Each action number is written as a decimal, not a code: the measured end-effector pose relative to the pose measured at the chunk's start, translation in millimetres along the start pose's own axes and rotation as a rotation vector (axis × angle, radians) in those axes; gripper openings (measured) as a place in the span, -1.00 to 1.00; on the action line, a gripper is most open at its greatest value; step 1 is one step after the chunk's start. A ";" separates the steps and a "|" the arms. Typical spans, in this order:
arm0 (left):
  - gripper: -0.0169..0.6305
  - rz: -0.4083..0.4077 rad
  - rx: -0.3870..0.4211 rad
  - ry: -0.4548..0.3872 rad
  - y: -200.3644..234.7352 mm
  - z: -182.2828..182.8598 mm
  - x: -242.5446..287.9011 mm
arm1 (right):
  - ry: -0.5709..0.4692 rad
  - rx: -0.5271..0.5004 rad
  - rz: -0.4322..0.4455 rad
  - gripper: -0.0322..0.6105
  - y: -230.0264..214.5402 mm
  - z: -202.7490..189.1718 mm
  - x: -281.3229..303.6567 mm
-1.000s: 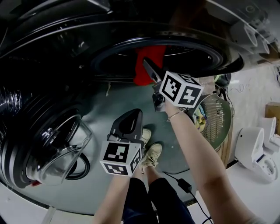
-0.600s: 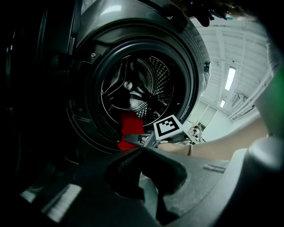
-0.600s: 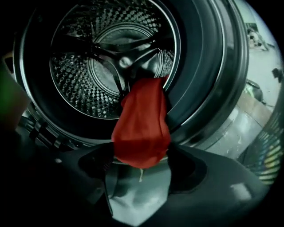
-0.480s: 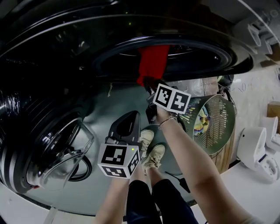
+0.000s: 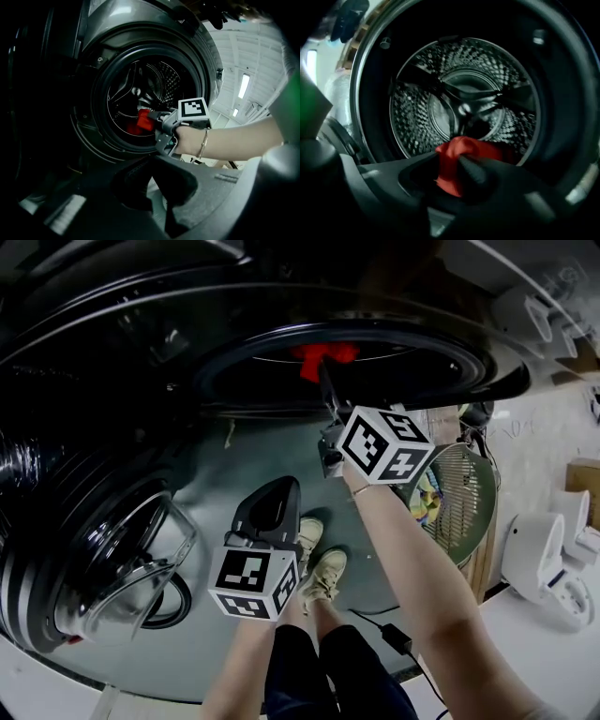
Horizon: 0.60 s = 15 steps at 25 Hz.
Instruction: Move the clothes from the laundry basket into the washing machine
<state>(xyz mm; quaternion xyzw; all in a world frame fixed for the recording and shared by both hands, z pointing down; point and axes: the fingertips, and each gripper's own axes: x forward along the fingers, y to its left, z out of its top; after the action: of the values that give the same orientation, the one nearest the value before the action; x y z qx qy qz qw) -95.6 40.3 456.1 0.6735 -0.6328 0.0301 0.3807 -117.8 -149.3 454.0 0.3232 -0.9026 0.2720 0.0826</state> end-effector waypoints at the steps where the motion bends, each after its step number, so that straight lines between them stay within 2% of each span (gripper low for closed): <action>1: -0.62 -0.003 0.002 -0.001 -1.0 1.1 0.3 | -0.007 0.008 0.020 -0.39 3.8 6.6 5.0; 2: -0.62 -0.005 0.004 -0.001 -2.1 2.3 0.6 | 0.001 0.028 0.032 0.10 6.0 9.6 9.8; 3: -0.62 -0.007 0.007 -0.001 -3.1 3.3 0.6 | 0.019 0.050 0.030 0.47 6.5 9.8 13.4; 4: -0.62 -0.008 0.010 -0.001 -3.8 4.3 0.4 | 0.040 0.066 0.016 0.63 5.7 8.4 15.2; 8: -0.62 -0.015 0.023 0.004 -8.5 6.6 -0.8 | 0.087 0.073 -0.054 0.82 -3.9 -1.8 4.5; 15: -0.62 -0.036 0.048 0.014 -23.6 10.7 5.1 | 0.090 -0.011 -0.129 0.91 -22.5 4.7 -15.8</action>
<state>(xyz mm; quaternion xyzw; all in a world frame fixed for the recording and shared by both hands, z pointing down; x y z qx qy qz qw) -78.7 28.1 440.0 0.6935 -0.6171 0.0432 0.3694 -91.3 -157.8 454.7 0.3676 -0.8768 0.2754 0.1422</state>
